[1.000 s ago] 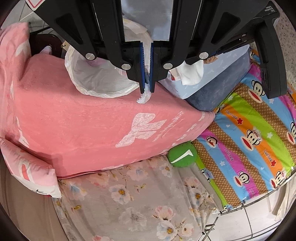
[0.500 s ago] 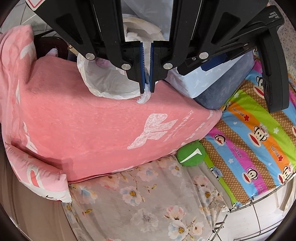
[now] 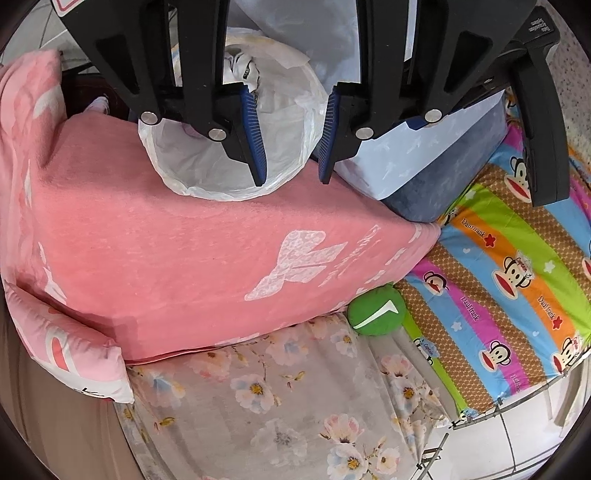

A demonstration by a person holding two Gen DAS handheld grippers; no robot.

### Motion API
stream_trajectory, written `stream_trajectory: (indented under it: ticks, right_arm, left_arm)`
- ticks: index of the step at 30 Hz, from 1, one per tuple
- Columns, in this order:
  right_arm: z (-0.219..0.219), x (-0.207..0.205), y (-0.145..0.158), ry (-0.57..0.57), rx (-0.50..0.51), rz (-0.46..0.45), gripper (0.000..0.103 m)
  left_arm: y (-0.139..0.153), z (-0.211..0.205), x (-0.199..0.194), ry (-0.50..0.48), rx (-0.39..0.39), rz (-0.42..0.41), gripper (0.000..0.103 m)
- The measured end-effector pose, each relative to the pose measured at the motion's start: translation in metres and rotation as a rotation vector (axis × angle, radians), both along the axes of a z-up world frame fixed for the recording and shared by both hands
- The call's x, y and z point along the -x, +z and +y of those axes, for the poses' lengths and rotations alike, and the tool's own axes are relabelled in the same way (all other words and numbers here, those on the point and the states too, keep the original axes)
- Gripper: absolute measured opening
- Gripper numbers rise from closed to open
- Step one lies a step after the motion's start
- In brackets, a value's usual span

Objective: Organize soft objects
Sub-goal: 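Open both grippers over the wastebasket to drop the glove and cloth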

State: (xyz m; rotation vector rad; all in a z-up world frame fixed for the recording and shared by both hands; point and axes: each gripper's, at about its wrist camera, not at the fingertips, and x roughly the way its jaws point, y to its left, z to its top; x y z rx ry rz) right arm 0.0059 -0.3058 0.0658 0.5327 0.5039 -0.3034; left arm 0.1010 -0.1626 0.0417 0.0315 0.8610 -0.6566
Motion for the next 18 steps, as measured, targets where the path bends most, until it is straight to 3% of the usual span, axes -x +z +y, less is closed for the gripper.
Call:
stream_trajectory:
  ticks: [18]
  right_arm:
    - [0.058,-0.026,0.0,0.127,0.036,0.039,0.03]
  left_arm:
    - [-0.009,0.064,-0.014,0.153,0.003,0.021,0.071]
